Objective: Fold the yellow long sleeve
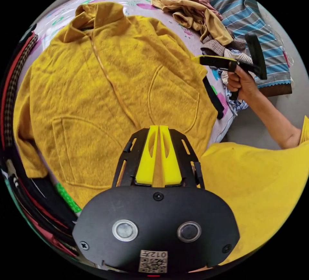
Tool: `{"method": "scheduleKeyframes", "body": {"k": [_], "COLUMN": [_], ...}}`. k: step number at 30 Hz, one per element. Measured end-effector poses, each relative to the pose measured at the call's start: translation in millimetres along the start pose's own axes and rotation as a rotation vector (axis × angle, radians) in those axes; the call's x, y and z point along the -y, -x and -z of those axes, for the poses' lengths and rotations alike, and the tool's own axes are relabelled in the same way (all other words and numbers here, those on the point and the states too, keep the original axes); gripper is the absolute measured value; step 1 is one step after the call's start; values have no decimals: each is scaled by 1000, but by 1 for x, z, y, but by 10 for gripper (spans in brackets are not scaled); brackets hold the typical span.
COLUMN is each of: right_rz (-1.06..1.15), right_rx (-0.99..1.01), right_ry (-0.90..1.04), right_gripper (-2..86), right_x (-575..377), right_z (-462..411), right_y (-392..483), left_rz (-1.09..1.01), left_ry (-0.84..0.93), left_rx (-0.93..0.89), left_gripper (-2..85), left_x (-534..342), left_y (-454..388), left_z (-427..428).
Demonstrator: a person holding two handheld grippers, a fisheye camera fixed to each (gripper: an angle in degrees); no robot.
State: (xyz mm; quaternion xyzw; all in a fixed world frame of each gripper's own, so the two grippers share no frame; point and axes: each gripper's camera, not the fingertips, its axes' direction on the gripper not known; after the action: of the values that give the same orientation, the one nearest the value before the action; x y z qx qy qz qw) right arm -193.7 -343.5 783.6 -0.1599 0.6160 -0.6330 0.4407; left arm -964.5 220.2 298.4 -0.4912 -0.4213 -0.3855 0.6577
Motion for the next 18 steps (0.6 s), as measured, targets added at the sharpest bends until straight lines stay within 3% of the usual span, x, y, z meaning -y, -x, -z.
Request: {"method": "scheduleKeyframes", "body": {"k": [2,6,8,11,18], "right_rz": [-181,-415,-418,-325,-213], "right_rx": [-62,89,131,43,87], "right_ry": [-3,27,56,73,118], "right_gripper": [65,114,121,118,49], "right_x": [-15,-50,-58,-62,-50], "right_z": [16,26,25,26,52], "right_y": [-57,-134,-139,-124,-127], "left_rz": [-25,-25,7,53,122], "left_ry": [-9,47,93,149,97], "left_rx": [2,36,49,67,77], "left_gripper": [5,6,6,6,6], "left_x": [32,93,110,122,126], "left_y": [-3,-5,-4,-5,-23], "left_z": [-1,-22,-36,-57,-49]}}
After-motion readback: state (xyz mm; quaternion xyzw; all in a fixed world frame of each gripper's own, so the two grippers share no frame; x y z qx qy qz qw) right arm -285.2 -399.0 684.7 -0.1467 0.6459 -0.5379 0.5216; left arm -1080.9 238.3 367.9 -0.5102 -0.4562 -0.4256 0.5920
